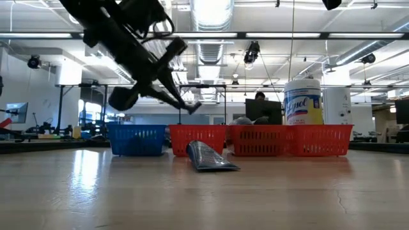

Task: Pick & Place Travel size toiletries
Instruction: Put the blue razor into the left red bin, then put the blue shave cream into the right red bin

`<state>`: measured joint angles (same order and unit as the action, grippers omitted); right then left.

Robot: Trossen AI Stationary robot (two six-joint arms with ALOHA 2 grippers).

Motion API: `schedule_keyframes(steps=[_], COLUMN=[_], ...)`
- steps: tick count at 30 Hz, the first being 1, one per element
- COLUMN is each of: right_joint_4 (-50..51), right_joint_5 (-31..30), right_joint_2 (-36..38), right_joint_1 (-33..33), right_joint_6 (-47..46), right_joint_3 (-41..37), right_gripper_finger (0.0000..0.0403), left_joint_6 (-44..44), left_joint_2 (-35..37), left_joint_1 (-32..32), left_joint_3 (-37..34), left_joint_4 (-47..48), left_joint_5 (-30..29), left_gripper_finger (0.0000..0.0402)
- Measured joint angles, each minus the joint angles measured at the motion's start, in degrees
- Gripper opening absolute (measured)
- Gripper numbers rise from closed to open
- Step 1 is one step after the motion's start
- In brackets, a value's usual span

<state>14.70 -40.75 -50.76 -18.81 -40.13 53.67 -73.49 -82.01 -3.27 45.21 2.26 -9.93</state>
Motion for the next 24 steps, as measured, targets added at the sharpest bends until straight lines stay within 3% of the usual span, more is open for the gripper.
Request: schedule_keyframes(steps=[13,24], right_joint_4=[0.09,0.13], right_joint_5=[0.06,0.23], right_joint_2=[-0.20,-0.50], right_joint_1=[-0.04,-0.04], right_joint_6=[0.08,-2.86], right_joint_3=[-0.13,-0.20], right_gripper_finger=[0.0197,0.0216], left_joint_6=[6.21,8.14], left_joint_2=[-7.41,-6.80], left_joint_1=[-1.94,-3.16], left_joint_3=[2.77,2.45], left_joint_4=[-0.42,1.83], left_joint_5=[1.00,1.44], left_gripper_finger=[0.0041,0.0116])
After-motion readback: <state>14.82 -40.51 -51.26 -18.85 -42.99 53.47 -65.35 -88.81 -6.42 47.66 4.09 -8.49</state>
